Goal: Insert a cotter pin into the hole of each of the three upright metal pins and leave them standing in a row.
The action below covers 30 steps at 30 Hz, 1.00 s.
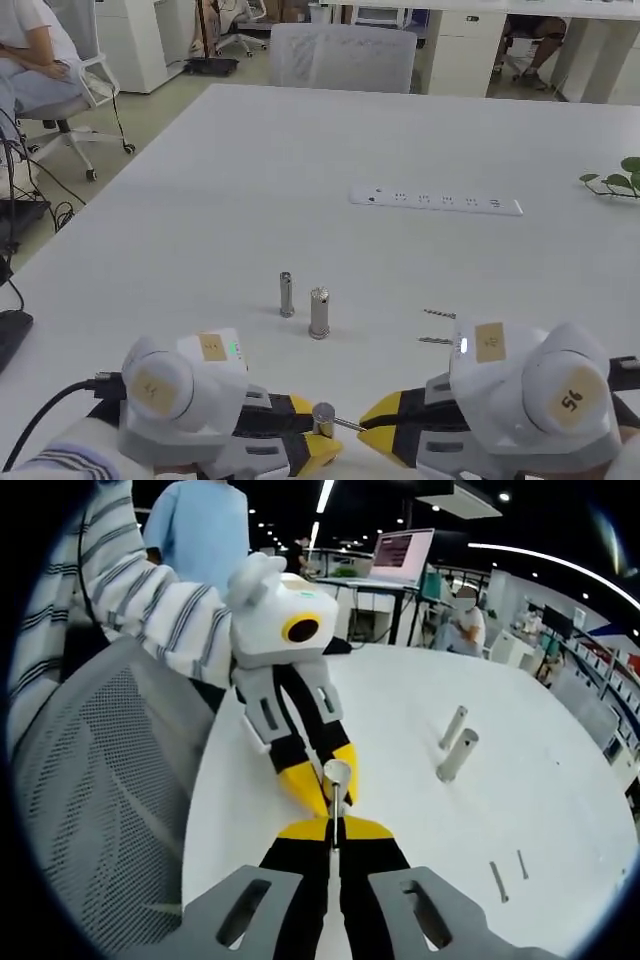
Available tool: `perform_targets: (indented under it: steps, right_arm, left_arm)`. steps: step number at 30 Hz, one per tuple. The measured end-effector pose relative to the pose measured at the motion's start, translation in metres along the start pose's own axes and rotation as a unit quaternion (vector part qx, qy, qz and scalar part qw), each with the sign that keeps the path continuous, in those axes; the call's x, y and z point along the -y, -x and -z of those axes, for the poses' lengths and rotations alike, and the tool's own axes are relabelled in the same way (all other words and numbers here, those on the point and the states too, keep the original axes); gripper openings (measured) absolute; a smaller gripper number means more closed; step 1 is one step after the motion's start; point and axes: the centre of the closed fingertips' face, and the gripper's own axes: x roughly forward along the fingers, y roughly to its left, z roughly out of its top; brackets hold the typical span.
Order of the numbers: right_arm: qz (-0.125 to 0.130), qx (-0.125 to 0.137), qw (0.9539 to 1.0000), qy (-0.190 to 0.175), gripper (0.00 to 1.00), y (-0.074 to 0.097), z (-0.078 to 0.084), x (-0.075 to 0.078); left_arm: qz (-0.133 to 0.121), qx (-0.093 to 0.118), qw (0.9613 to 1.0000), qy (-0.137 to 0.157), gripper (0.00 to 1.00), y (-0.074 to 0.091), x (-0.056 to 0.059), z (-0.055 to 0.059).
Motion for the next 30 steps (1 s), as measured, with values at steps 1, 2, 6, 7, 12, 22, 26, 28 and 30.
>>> perform_targets:
  steps: [1,2,6,7,12,22,26,28,30]
  right_arm:
    - [-0.003,0.002,0.9999,-0.01,0.01,0.0,0.0,0.0]
    - [-0.003,0.003,0.9999,-0.013,0.01,0.0,0.0,0.0]
    - [-0.016,0.014,0.9985,-0.05,0.01,-0.004,-0.005,-0.004]
    - [-0.013,0.01,0.9991,-0.04,0.01,-0.005,-0.005,-0.004]
    - [-0.013,0.01,0.9989,-0.045,0.01,-0.002,-0.002,-0.003]
    - [-0.013,0.013,0.9986,-0.049,0.02,-0.005,-0.006,-0.004]
    - [-0.015,0.014,0.9981,-0.057,0.03,-0.004,-0.006,-0.004]
    - [-0.018,0.013,0.9984,-0.052,0.03,-0.004,-0.006,-0.004]
    - [-0.019,0.012,0.9985,-0.05,0.04,-0.004,-0.006,-0.005]
  left_arm:
    - [0.0,-0.001,1.0,0.001,0.11,0.0,0.0,0.0]
    - [0.001,-0.001,1.0,-0.001,0.11,0.0,0.001,0.0]
    - [0.018,0.001,0.9998,-0.01,0.11,-0.005,0.01,-0.002]
    - [0.017,0.002,0.9998,-0.008,0.11,-0.005,0.01,-0.002]
    - [0.019,0.001,0.9998,-0.005,0.11,-0.005,0.009,-0.003]
    - [0.017,0.0,0.9998,-0.005,0.11,-0.008,0.011,-0.004]
    - [0.017,0.0,0.9998,-0.006,0.11,-0.008,0.011,-0.003]
    - [0.017,0.0,0.9998,-0.005,0.11,-0.008,0.011,-0.003]
    - [0.016,0.0,0.9999,-0.005,0.12,-0.008,0.011,-0.004]
